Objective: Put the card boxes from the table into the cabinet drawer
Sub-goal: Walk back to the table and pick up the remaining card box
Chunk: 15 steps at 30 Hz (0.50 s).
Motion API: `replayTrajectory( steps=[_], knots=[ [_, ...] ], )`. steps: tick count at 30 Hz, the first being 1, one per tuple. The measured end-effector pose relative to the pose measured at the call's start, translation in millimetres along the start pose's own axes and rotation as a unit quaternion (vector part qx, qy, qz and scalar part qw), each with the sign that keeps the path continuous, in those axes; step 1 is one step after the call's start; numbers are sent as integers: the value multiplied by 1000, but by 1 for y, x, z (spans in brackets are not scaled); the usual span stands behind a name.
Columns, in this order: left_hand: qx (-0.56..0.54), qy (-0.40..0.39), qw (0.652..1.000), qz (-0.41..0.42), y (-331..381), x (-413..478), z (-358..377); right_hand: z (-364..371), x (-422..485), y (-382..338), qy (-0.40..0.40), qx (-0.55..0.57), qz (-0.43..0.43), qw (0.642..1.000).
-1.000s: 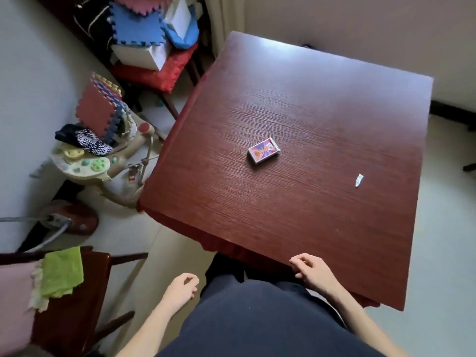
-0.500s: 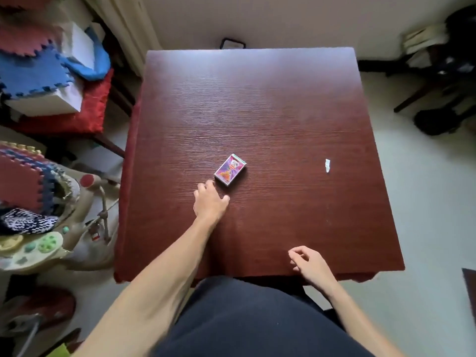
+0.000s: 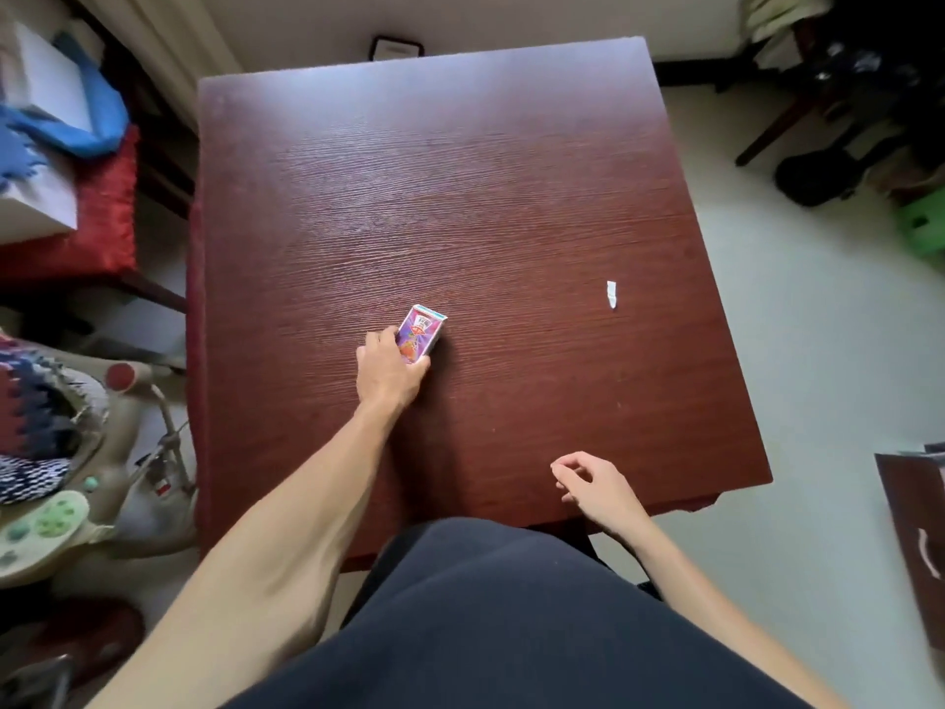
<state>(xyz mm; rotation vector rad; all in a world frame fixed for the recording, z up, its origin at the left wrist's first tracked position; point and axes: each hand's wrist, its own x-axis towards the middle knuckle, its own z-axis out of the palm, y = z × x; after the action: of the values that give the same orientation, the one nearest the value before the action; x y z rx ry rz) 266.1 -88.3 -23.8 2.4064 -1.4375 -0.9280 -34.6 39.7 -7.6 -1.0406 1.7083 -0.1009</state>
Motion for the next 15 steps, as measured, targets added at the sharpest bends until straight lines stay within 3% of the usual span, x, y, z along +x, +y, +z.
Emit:
replayTrajectory(
  steps=[2,4,7,9,15],
  knots=[
    [-54,-28,998,1,-10,-12,-1,-2,4,-8,-7,3,-18,1000],
    [-177,-87,980,-20,-17,-30,-2,-4,8,-16,-13,6,-37,999],
    [-396,-163,892,-147,-22,-64,-5,-5,11,-33,-15,14,-70,997],
    [-467,-200,835,-213,-27,-91,-8,-5,7,-46,-17,26,-93,995],
    [-557,-269,750,-234,-39,-171,-12,1,-19,-83,-53,57,-182,980]
  ],
)
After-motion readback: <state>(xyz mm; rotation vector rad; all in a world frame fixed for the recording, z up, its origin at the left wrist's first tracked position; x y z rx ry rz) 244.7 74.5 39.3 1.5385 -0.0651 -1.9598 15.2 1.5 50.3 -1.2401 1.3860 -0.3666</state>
